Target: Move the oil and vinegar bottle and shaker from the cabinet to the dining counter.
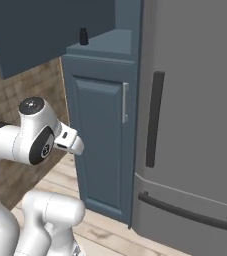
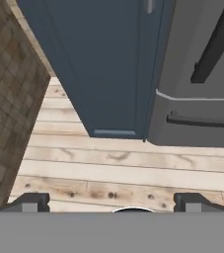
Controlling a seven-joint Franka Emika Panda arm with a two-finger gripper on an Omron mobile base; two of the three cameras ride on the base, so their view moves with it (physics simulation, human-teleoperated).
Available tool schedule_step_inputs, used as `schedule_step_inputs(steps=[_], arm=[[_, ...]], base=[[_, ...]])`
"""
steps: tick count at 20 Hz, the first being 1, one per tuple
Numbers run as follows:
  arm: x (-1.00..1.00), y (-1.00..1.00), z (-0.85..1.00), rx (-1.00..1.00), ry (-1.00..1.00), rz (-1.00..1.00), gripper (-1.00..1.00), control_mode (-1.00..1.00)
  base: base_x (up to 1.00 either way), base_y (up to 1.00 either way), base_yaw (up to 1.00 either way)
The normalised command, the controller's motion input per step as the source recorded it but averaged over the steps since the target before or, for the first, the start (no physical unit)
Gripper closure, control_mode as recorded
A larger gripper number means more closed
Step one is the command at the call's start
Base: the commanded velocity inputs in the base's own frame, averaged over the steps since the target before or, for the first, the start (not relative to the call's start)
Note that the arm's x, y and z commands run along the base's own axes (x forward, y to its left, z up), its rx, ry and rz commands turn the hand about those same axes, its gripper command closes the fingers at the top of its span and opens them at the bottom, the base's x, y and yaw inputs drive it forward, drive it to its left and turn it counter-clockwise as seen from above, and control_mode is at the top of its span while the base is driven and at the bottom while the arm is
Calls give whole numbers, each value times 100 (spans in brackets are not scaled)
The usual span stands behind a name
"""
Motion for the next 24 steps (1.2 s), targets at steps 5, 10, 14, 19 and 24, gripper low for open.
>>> schedule_step_inputs(steps=[5,10,14,19,24], arm=[[0,0,0,0,0,0,-100,100],[0,0,0,0,0,0,-100,100],[0,0,0,0,0,0,-100,100],[0,0,0,0,0,0,-100,100],[0,0,0,0,0,0,-100,100]], base=[[53,16,1],[60,16,0],[62,14,0],[42,28,0],[55,19,0]])
